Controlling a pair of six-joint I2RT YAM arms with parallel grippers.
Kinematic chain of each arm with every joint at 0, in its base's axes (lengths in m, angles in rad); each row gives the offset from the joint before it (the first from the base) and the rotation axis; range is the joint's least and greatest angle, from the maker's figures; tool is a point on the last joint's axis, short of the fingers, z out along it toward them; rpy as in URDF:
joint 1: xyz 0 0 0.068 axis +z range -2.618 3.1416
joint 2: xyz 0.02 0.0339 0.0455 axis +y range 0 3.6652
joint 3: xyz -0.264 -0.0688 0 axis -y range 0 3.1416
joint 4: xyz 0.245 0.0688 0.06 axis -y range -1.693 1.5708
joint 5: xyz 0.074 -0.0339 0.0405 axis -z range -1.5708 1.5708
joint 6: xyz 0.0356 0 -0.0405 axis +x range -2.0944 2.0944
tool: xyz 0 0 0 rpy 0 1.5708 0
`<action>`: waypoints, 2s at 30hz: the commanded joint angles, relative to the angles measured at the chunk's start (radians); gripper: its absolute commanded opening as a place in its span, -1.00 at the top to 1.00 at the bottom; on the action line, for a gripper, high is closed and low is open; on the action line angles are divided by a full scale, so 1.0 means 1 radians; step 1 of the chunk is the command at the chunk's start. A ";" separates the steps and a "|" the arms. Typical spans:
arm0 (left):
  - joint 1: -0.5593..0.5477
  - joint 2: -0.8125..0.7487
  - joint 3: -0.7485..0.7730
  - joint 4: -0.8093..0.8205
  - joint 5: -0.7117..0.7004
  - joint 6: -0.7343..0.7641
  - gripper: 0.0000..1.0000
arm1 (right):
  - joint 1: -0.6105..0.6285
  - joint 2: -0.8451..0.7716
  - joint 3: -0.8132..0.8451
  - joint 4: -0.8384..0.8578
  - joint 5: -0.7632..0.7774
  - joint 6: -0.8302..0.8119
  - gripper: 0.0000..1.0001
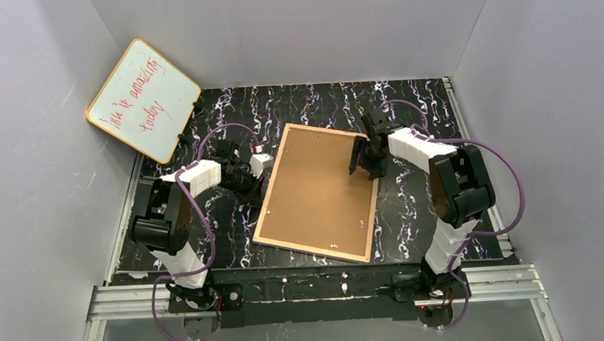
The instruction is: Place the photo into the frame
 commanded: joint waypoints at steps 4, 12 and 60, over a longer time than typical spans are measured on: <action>-0.030 -0.077 -0.090 -0.048 0.112 0.033 1.00 | 0.001 -0.013 0.152 0.018 -0.098 -0.003 -0.41; -0.011 -0.046 0.003 -0.114 0.145 0.034 1.00 | 0.043 0.052 0.190 0.196 -0.265 0.053 -0.48; 0.053 0.413 0.365 0.058 0.235 -0.236 0.93 | 0.220 0.535 0.556 0.387 -0.395 0.240 -0.24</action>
